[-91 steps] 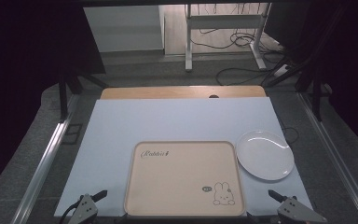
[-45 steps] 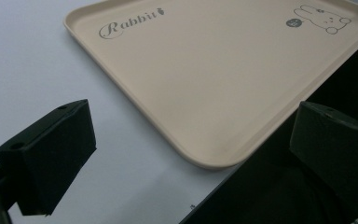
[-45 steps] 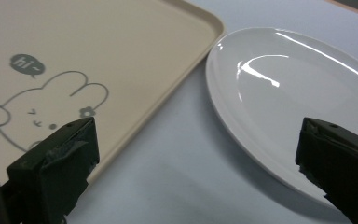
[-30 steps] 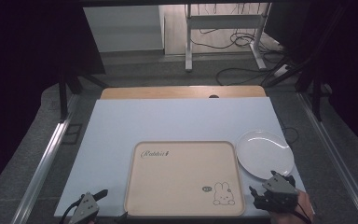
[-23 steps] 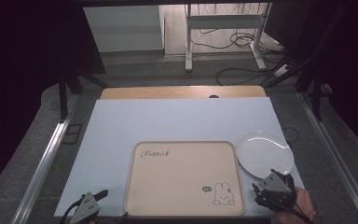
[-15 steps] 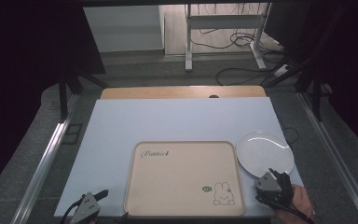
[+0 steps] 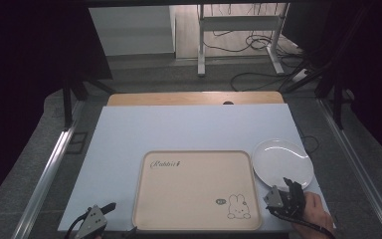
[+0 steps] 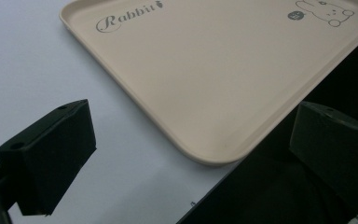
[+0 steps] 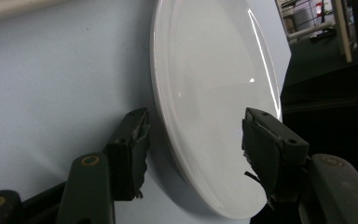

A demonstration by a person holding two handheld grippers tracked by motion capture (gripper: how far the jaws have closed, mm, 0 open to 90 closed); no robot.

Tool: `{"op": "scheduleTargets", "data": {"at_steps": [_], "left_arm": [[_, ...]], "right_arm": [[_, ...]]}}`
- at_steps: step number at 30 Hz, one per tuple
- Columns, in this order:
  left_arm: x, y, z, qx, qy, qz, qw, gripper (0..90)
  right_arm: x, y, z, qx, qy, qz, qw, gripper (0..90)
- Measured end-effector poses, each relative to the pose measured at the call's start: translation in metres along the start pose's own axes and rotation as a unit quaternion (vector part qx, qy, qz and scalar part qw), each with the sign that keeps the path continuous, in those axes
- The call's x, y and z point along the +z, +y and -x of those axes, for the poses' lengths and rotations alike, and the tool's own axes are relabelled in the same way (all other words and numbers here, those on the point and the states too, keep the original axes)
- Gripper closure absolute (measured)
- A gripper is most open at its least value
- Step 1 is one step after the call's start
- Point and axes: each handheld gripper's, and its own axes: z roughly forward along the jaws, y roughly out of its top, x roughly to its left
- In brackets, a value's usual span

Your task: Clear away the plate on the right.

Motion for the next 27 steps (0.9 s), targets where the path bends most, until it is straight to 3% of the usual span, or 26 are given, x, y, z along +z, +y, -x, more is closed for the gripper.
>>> {"op": "scheduleTargets", "data": {"at_steps": [7,15,23,27], "left_arm": [[0.0,0.0,0.0,0.001,-0.001,-0.002,1.0,0.0],[0.001,0.0,0.0,0.003,-0.002,-0.003,1.0,0.0],[0.001,0.0,0.0,0.003,-0.002,-0.004,1.0,0.0],[0.001,0.0,0.001,0.004,-0.003,-0.004,1.0,0.0]], "right_arm": [[0.003,0.003,-0.003,-0.034,-0.015,-0.008,0.9993,44.7],[0.008,0.007,-0.01,-0.085,-0.038,-0.033,0.9951,52.5],[0.012,0.009,-0.011,-0.114,-0.043,-0.04,0.9918,57.5],[0.014,0.01,-0.014,-0.135,-0.039,-0.041,0.9892,67.5]]}}
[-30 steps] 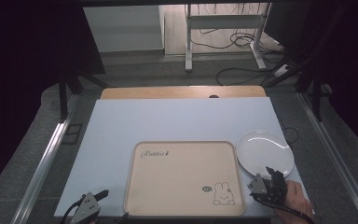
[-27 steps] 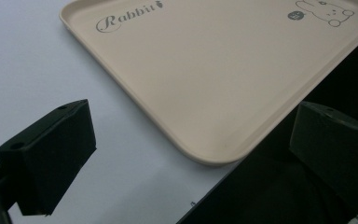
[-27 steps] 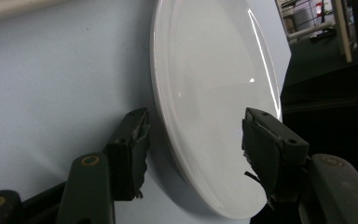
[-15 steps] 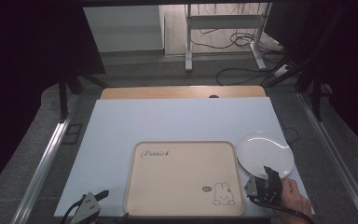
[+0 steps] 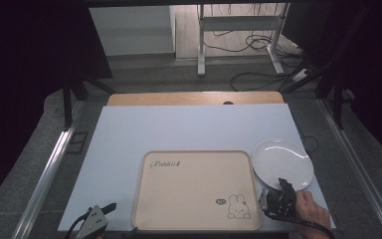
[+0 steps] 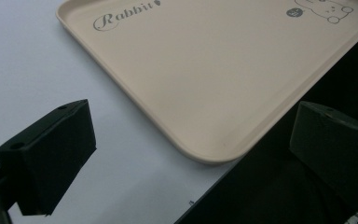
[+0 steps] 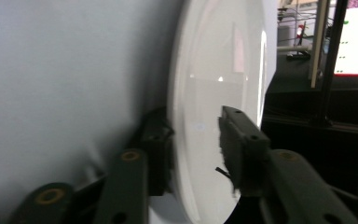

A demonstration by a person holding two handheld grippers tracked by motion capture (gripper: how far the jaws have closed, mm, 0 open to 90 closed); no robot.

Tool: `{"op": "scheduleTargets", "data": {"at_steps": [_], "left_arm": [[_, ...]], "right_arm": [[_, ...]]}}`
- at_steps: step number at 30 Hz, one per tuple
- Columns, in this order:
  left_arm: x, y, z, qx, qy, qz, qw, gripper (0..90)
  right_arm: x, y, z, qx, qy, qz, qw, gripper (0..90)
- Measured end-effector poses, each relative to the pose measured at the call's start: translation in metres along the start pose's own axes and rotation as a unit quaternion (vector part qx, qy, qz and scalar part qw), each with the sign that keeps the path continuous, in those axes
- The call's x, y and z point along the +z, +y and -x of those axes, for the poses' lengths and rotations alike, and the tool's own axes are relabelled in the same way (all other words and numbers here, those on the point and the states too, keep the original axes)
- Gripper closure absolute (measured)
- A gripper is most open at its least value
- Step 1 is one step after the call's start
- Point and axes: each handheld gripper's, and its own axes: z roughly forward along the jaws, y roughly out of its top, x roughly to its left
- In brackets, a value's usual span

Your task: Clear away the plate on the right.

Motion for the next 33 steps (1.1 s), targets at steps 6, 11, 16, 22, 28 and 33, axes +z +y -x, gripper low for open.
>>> {"op": "scheduleTargets", "data": {"at_steps": [6,11,16,22,28,33], "left_arm": [[0.0,0.0,0.0,0.001,0.0,0.001,1.0,0.0],[0.0,0.0,0.0,0.001,-0.001,0.001,1.0,0.0],[0.0,0.0,0.0,0.002,-0.001,0.001,1.0,0.0],[0.0,0.0,0.0,0.002,-0.002,0.002,1.0,0.0],[-0.001,0.0,0.0,0.001,-0.002,0.003,1.0,0.0],[-0.001,0.0,0.0,0.0,-0.001,0.005,1.0,0.0]], "right_arm": [[0.001,0.003,-0.005,-0.03,0.014,-0.005,0.9994,83.8],[-0.002,0.003,-0.005,-0.029,-0.004,-0.007,0.9995,86.7],[-0.004,0.004,-0.004,-0.028,-0.018,-0.009,0.9994,86.9],[-0.01,0.004,0.0,-0.02,-0.033,-0.002,0.9993,86.1],[-0.014,0.005,0.001,-0.021,-0.043,0.009,0.9988,85.9],[-0.02,0.006,0.002,-0.021,-0.056,0.018,0.998,85.9]]}}
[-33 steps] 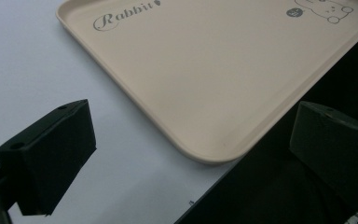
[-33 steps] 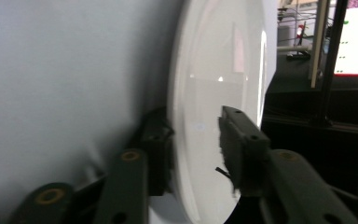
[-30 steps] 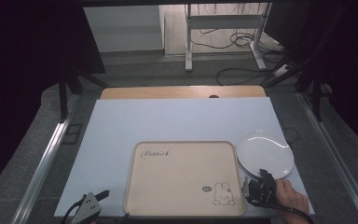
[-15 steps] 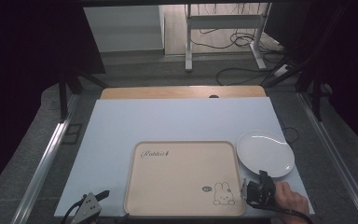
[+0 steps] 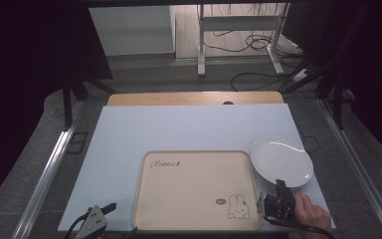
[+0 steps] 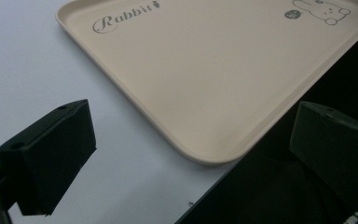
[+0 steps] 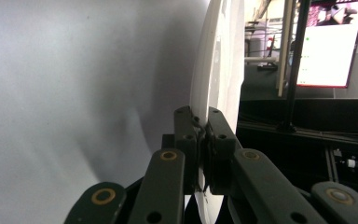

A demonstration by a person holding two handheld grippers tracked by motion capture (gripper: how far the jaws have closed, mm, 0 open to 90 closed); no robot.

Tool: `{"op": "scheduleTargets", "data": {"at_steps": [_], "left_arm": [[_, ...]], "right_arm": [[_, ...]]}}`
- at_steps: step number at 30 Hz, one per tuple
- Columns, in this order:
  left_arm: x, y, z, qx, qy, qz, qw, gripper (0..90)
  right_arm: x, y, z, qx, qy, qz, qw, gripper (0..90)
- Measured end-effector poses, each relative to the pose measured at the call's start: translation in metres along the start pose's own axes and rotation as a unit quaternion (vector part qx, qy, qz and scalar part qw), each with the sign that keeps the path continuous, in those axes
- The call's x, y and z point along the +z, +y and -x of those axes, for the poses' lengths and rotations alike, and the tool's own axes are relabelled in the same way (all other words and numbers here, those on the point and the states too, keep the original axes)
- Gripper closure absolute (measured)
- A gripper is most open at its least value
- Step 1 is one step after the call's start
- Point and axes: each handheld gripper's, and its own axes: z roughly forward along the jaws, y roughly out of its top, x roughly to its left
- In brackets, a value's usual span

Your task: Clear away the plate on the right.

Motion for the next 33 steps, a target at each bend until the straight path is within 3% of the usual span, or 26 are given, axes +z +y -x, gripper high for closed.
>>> {"op": "scheduleTargets", "data": {"at_steps": [6,7,8,11,13,14,20,21,22,23,28,29,31,33], "left_arm": [[0.0,0.0,0.0,0.0,0.0,-0.001,1.0,0.0],[0.0,0.0,0.0,0.0,0.0,-0.001,1.0,0.0],[0.0,0.0,0.0,0.0,0.0,-0.001,1.0,0.0],[0.0,0.0,0.0,0.0,0.0,0.0,1.0,0.0],[0.0,0.0,0.0,0.0,0.0,0.0,1.0,0.0],[0.0,0.0,0.0,0.0,0.0,0.0,1.0,0.0],[0.0,0.0,0.0,0.0,0.0,-0.001,1.0,0.0],[0.0,0.0,0.0,0.0,0.0,-0.001,1.0,0.0],[0.0,0.0,0.0,0.0,0.0,-0.001,1.0,0.0],[0.0,0.0,0.0,0.0,0.0,-0.001,1.0,0.0],[0.001,0.0,0.0,-0.001,0.0,-0.001,1.0,0.0],[0.001,0.0,0.0,0.0,0.0,-0.002,1.0,0.0],[0.001,0.0,0.0,-0.001,0.0,-0.002,1.0,0.0],[0.001,0.0,0.0,-0.001,0.0,-0.002,1.0,0.0]], "right_arm": [[-0.006,0.003,0.002,0.0,-0.011,0.013,0.9999,85.3],[-0.005,0.003,0.004,-0.001,0.013,0.026,0.9996,85.2],[-0.007,0.004,0.004,0.001,0.013,0.025,0.9996,85.2],[-0.01,0.007,0.004,-0.01,0.006,0.03,0.9995,85.1],[-0.01,0.009,0.003,-0.003,-0.001,0.047,0.9989,84.9],[-0.013,0.01,0.004,-0.008,0.001,0.039,0.9992,84.8],[-0.021,0.019,0.004,-0.019,-0.005,0.054,0.9983,84.3],[-0.021,0.02,0.003,-0.017,-0.01,0.067,0.9976,84.4],[-0.026,0.022,0.003,-0.024,-0.017,0.05,0.9983,84.4],[-0.026,0.023,0.004,-0.023,-0.009,0.062,0.9978,84.4],[-0.031,0.032,0.001,-0.027,-0.015,0.088,0.9956,84.3],[-0.034,0.034,0.002,-0.034,-0.013,0.08,0.9961,84.3],[-0.034,0.037,0.0,-0.033,-0.017,0.097,0.9946,84.2],[-0.039,0.04,0.001,-0.038,-0.015,0.092,0.9949,84.0]]}}
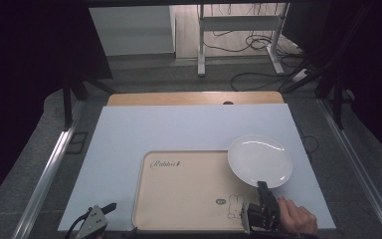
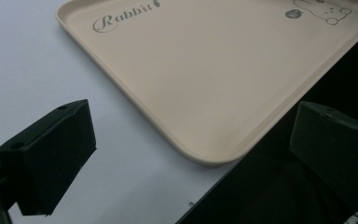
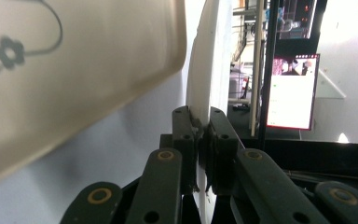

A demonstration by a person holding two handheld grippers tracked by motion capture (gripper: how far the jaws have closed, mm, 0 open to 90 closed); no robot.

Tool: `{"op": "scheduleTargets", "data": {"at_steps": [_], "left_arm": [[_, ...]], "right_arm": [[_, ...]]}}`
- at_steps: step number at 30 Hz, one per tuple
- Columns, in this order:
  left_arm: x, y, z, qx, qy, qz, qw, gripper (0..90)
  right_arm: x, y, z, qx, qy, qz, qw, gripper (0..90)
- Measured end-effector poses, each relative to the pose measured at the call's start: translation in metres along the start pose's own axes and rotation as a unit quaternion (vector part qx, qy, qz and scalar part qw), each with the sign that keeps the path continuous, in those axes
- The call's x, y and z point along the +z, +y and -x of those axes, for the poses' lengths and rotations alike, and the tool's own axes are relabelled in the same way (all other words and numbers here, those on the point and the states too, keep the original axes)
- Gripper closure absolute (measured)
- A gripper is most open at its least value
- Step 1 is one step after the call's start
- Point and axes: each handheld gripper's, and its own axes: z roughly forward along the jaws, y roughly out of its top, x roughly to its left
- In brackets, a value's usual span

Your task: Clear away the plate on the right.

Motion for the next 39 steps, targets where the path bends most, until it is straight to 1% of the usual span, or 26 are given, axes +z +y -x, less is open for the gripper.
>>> {"op": "scheduleTargets", "data": {"at_steps": [4,5,6,7,8,9,10,12,13,15,16,18,19,20,21,22,23,26,27,28,29,31,33,34,35,39], "left_arm": [[0.0,0.0,0.0,0.0,0.001,0.0,1.0,0.0],[0.0,0.0,0.0,0.0,0.001,0.0,1.0,0.0],[0.0,0.0,0.0,0.0,0.001,0.0,1.0,0.0],[0.0,0.0,0.0,-0.001,0.001,0.0,1.0,0.0],[0.0,0.0,0.0,0.0,0.001,0.0,1.0,0.0],[0.0,0.0,0.0,0.0,0.002,-0.001,1.0,0.0],[0.0,0.0,0.0,0.0,0.002,-0.001,1.0,0.0],[0.0,0.0,0.0,-0.001,0.002,-0.001,1.0,0.0],[0.0,0.0,0.0,-0.001,0.002,-0.001,1.0,0.0],[0.0,0.0,0.0,-0.001,0.002,-0.001,1.0,0.0],[0.0,0.0,0.0,-0.001,0.002,-0.001,1.0,0.0],[0.0,0.0,0.0,0.0,0.002,-0.001,1.0,0.0],[0.0,0.0,0.0,0.0,0.003,-0.001,1.0,0.0],[0.0,0.0,0.0,0.0,0.003,0.0,1.0,0.0],[0.0,0.0,0.0,0.0,0.003,0.0,1.0,0.0],[0.0,0.0,0.0,0.0,0.003,0.0,1.0,0.0],[0.0,0.0,0.0,0.0,0.003,0.0,1.0,0.0],[0.0,0.0,0.0,0.0,0.003,0.001,1.0,0.0],[0.0,0.0,0.0,0.0,0.003,0.001,1.0,0.0],[0.0,0.0,0.0,0.0,0.004,0.0,1.0,0.0],[0.0,0.0,0.0,0.0,0.004,0.001,1.0,0.0],[0.0,0.0,0.0,0.0,0.004,0.0,1.0,0.0],[0.0,0.0,0.0,0.0,0.004,0.001,1.0,0.0],[0.0,0.0,0.0,0.0,0.004,0.001,1.0,0.0],[0.0,0.0,0.0,0.0,0.004,0.001,1.0,0.0],[0.0,0.0,0.0,0.001,0.004,0.001,1.0,0.0]], "right_arm": [[-0.004,0.006,0.0,0.004,-0.003,0.015,0.9999,83.7],[-0.002,0.007,-0.001,0.006,-0.008,0.029,0.9995,83.7],[-0.006,0.01,0.001,-0.002,-0.003,0.019,0.9998,83.7],[-0.009,0.012,0.001,-0.006,-0.009,0.011,0.9999,83.7],[-0.006,0.012,0.0,-0.001,-0.01,0.032,0.9994,83.7],[-0.009,0.015,0.001,-0.005,-0.007,0.025,0.9997,83.7],[-0.009,0.016,0.0,-0.002,-0.012,0.039,0.9992,83.7],[-0.014,0.021,0.0,-0.009,-0.011,0.026,0.9996,83.7],[-0.013,0.022,0.0,-0.009,-0.008,0.037,0.9993,83.7],[-0.015,0.025,-0.001,-0.011,-0.007,0.043,0.999,83.7],[-0.014,0.027,-0.003,-0.011,-0.012,0.053,0.9985,83.6],[-0.017,0.031,-0.003,-0.016,-0.007,0.052,0.9985,83.6],[-0.015,0.032,-0.005,-0.014,-0.011,0.066,0.9977,83.5],[-0.018,0.035,-0.004,-0.019,-0.006,0.059,0.9981,83.4],[-0.017,0.037,-0.006,-0.016,-0.009,0.068,0.9975,83.4],[-0.015,0.038,-0.007,-0.016,-0.018,0.089,0.9957,83.4],[-0.017,0.04,-0.007,-0.02,-0.011,0.082,0.9964,83.4],[-0.019,0.046,-0.009,-0.021,-0.01,0.091,0.9956,83.4],[-0.021,0.048,-0.008,-0.029,-0.002,0.083,0.9961,83.4],[-0.019,0.049,-0.01,-0.025,-0.008,0.097,0.9949,83.4],[-0.021,0.051,-0.01,-0.03,-0.001,0.088,0.9956,83.3],[-0.02,0.054,-0.013,-0.03,-0.006,0.104,0.9942,83.3],[-0.022,0.058,-0.013,-0.037,0.001,0.096,0.9947,83.2],[-0.018,0.059,-0.016,-0.031,-0.007,0.119,0.9923,83.2],[-0.02,0.06,-0.016,-0.035,-0.004,0.112,0.9931,83.2],[-0.021,0.067,-0.018,-0.04,-0.003,0.12,0.9919,83.2]]}}
